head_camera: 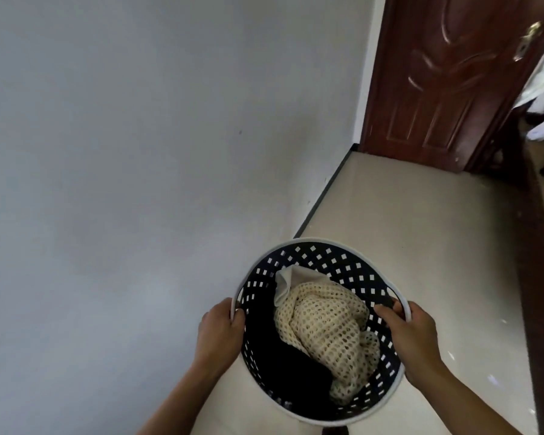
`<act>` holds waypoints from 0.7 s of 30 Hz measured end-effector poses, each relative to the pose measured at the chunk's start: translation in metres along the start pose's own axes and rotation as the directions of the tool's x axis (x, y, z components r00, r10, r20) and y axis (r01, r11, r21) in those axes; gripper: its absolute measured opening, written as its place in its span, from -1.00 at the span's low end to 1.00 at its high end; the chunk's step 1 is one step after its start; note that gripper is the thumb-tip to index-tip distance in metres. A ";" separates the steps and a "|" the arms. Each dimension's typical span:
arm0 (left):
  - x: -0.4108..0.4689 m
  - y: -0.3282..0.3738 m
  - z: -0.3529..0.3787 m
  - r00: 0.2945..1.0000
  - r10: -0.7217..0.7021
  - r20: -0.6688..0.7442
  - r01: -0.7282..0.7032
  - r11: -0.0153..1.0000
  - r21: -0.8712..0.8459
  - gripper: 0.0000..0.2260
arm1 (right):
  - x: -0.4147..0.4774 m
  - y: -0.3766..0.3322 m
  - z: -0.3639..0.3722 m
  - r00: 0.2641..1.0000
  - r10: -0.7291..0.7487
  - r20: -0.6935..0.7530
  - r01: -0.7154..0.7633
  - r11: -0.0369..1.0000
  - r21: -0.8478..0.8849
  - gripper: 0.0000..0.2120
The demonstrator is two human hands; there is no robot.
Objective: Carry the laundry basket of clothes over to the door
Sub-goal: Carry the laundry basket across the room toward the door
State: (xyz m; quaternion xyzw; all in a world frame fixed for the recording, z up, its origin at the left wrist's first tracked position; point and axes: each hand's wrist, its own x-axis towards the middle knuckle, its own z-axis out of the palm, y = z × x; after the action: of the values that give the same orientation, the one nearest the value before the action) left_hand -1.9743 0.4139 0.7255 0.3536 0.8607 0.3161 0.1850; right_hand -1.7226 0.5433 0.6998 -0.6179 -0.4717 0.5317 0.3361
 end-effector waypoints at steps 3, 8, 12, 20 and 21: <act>0.061 0.030 0.015 0.999 0.034 0.026 -0.034 0.999 -0.006 -0.78 | 0.053 -0.031 0.007 1.000 -0.001 -0.016 0.001 1.000 0.008 -0.77; 0.153 0.071 0.030 0.995 0.081 0.055 -0.080 0.997 -0.016 -0.77 | 0.127 -0.077 0.024 0.998 -0.002 -0.067 0.002 1.000 0.009 -0.76; 0.237 0.101 0.050 0.984 0.136 0.111 -0.135 0.991 -0.022 -0.78 | 0.188 -0.103 0.042 0.991 0.027 -0.129 -0.022 0.999 0.041 -0.76; 0.405 0.180 0.096 0.927 0.310 0.210 -0.316 0.949 -0.008 -0.77 | 0.296 -0.156 0.070 0.930 0.103 -0.352 -0.055 0.988 0.142 -0.75; 0.422 0.194 0.103 0.913 0.341 0.224 -0.348 0.938 -0.008 -0.77 | 0.307 -0.162 0.068 0.919 0.113 -0.377 -0.057 0.986 0.157 -0.75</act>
State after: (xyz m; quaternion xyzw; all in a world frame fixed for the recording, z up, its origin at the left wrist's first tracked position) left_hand -2.1110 0.8693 0.7413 0.5355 0.7638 0.2887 0.2158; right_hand -1.8289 0.8798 0.7295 -0.7044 -0.3302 0.4465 0.4421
